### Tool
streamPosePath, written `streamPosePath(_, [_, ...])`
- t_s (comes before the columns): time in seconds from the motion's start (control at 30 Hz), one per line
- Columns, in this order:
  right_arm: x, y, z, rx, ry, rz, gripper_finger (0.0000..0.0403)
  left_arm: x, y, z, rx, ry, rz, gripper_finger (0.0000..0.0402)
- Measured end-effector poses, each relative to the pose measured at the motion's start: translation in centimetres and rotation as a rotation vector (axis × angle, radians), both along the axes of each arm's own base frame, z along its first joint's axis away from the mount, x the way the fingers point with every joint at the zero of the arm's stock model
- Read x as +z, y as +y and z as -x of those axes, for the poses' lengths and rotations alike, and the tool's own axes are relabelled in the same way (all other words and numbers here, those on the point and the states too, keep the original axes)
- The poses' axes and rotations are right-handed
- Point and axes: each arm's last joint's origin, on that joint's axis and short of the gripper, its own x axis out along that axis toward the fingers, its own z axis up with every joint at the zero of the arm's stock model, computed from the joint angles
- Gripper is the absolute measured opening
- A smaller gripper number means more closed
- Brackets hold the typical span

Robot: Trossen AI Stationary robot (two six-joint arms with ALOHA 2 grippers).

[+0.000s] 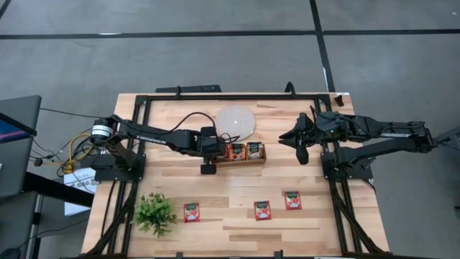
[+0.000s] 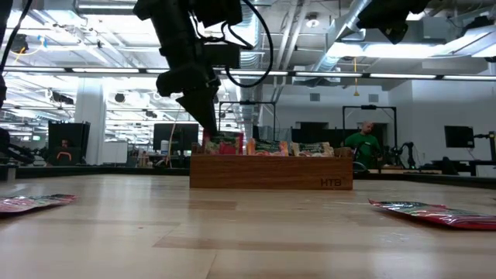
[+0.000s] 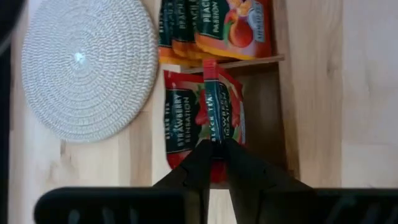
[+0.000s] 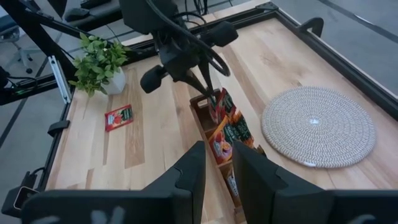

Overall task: Pick & Place Tea
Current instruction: Put the red tea bag into the left section of the wooden organizer

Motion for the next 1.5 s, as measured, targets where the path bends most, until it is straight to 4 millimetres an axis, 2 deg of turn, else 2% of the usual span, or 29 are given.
streamPosePath(0.4, [0.0, 0.0, 0.0, 0.000, -0.001, 0.000, 0.0072, 0.3, 0.3, 0.1, 0.030, -0.005, -0.049, 0.0101])
streamPosePath(0.47, [0.0, 0.0, 0.0, 0.000, -0.001, 0.000, 0.0072, 1.0, 0.4, 0.0, 0.055, -0.011, -0.077, 0.0106])
streamPosePath(0.57, [0.0, 0.0, 0.0, 0.000, -0.001, 0.000, 0.0072, 3.3, 0.1, -0.1, 0.093, -0.024, -0.060, 0.0108])
streamPosePath(0.7, [0.0, 0.0, 0.0, 0.001, 0.000, 0.000, 0.0072, 6.4, -0.8, 0.5, 0.104, 0.031, 0.143, 0.0108])
streamPosePath(0.8, [0.0, 0.0, 0.0, 0.000, 0.001, 0.001, 0.0072, 6.9, -1.6, 1.1, 0.099, 0.106, 0.397, 0.0108])
streamPosePath(0.87, [0.0, 0.0, 0.0, 0.003, 0.001, 0.005, 0.0072, 6.5, -2.3, 1.5, 0.115, 0.164, 0.532, 0.0108])
streamPosePath(0.97, [0.0, 0.0, 0.0, 0.004, 0.001, 0.008, 0.0072, 4.9, -3.6, 2.1, 0.132, 0.234, 0.596, 0.0108])
streamPosePath(1.23, [0.0, 0.0, 0.0, 0.004, 0.002, 0.008, 0.0072, -0.5, -8.4, 4.7, 0.107, 0.381, 0.567, 0.0108])
streamPosePath(1.37, [0.0, 0.0, 0.0, 0.003, 0.002, 0.007, 0.0072, -1.8, -11.0, 5.5, 0.037, 0.337, 0.483, 0.0108])
streamPosePath(1.5, [0.0, 0.0, 0.0, -0.011, -0.002, -0.018, 0.0072, -2.5, -12.8, 6.4, 0.000, 0.329, 0.453, 0.0108])
